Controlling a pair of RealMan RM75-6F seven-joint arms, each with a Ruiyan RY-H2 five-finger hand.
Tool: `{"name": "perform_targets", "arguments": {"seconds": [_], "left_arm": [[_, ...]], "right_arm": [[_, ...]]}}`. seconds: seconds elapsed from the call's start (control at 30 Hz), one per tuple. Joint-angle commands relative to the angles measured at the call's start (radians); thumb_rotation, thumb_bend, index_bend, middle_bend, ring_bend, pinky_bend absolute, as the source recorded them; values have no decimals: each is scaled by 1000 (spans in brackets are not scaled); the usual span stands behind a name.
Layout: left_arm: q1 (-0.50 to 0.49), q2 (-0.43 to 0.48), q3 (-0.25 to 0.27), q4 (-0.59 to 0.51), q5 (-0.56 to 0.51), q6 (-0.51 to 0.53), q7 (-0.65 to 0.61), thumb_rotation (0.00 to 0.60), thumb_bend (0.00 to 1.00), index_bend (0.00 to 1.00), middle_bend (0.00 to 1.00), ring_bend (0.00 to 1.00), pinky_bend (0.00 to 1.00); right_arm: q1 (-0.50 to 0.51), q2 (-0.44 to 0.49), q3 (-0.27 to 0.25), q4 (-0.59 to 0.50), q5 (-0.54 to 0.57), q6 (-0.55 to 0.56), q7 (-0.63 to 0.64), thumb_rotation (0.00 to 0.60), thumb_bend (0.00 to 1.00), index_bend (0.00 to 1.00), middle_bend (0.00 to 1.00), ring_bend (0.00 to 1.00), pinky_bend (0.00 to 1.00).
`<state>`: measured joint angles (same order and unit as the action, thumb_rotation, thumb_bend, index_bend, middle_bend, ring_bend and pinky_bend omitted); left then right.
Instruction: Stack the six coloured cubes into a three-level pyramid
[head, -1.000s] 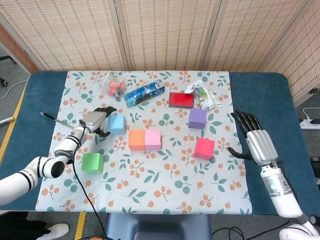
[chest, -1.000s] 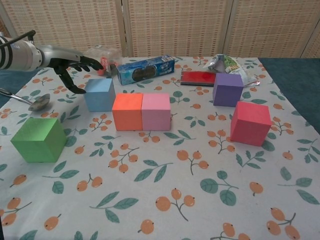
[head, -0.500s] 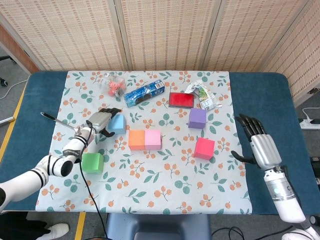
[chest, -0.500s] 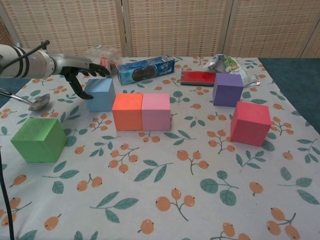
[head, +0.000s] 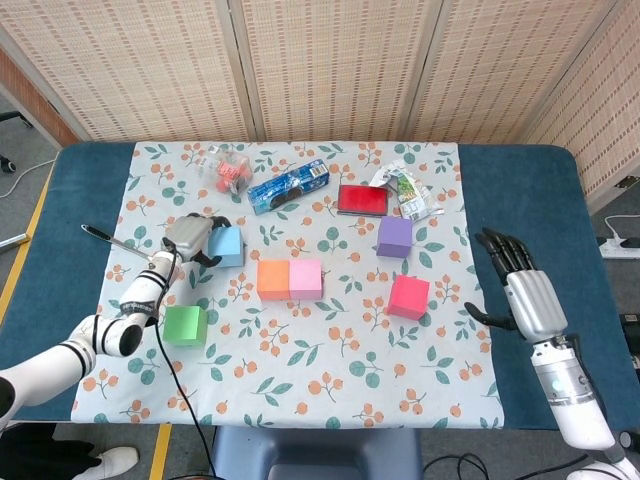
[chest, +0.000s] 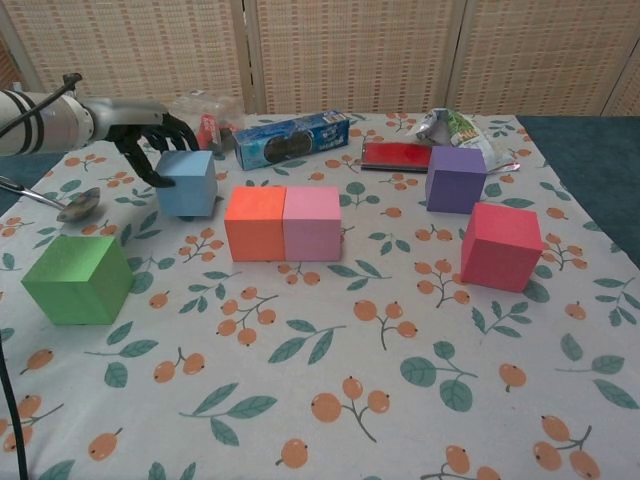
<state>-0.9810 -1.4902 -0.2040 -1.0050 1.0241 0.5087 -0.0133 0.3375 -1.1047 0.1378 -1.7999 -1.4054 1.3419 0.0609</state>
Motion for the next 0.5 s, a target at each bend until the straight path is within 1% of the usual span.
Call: {"name": "perform_targets", "arguments": {"seconds": [0.03, 0.2, 0.3, 0.4, 0.5], "left_arm": [[52, 75, 15, -103, 29, 78, 12, 600, 340, 304, 363, 309, 190], [115, 156, 35, -269, 33, 176, 50, 600, 336, 300, 362, 308, 189], [138, 179, 44, -352, 20, 214, 80, 600, 336, 299, 359, 308, 183], [149, 184, 54, -410, 3, 246, 124, 600, 337, 297, 350, 308, 179], [154, 173, 61, -445, -22, 280, 177, 600, 338, 293, 345, 307, 174]], "right_arm": [[-3, 1, 0, 0, -9, 1, 6, 600, 110, 0, 8, 0, 0], [-11, 2, -7, -2, -33, 8, 19, 600, 109, 0, 8, 0, 0], [-19, 5, -13, -4, -47, 15, 25, 600, 110, 0, 8, 0, 0], [-29, 12, -16, -12, -58, 26, 29, 600, 109, 0, 8, 0, 0], [-40, 18, -19, -19, -68, 40, 27, 600, 109, 0, 8, 0, 0]]}}
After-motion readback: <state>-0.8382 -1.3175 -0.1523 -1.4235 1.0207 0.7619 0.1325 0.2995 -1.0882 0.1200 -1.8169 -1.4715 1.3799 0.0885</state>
